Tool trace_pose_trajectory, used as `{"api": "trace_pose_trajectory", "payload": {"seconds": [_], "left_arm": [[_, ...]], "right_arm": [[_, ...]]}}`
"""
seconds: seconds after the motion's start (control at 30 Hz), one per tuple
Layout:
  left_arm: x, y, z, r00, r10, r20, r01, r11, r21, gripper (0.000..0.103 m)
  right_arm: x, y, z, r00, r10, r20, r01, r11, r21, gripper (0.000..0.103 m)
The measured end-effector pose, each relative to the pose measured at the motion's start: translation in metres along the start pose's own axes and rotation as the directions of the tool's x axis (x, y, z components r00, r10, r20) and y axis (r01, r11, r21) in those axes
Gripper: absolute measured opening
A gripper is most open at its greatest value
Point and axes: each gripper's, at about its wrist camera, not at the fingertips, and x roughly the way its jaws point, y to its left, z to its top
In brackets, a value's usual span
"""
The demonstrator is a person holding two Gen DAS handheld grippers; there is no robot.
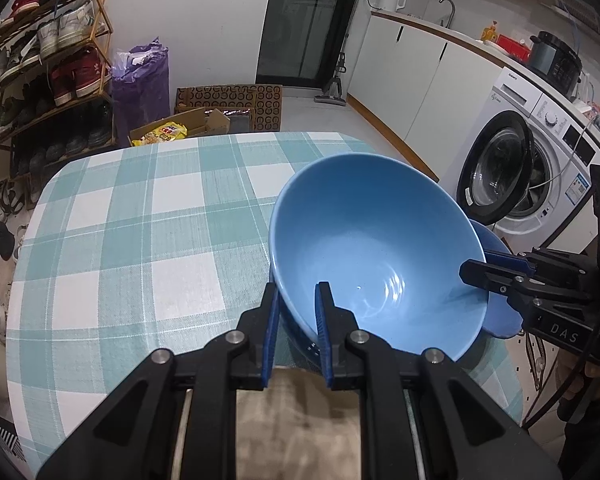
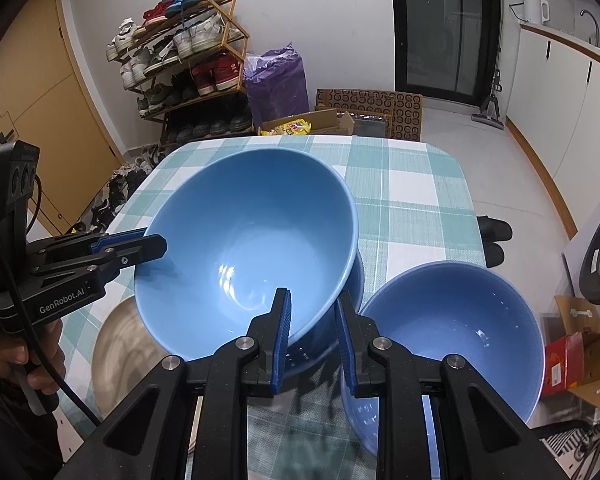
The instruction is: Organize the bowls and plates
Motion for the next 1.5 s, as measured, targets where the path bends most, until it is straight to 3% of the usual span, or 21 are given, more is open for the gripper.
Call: {"api": "trace_pose_trajectory", "payload": {"seconds": [1.5], "left_arm": [[0.022, -0.004, -0.011, 0.997, 0.052, -0.051, -0.050, 0.998, 0.042, 0.016]], "right_arm": [[0.022, -0.001, -0.014, 0.996, -0.043, -0.072, 0.041, 0.999, -0.018, 0.022]]}}
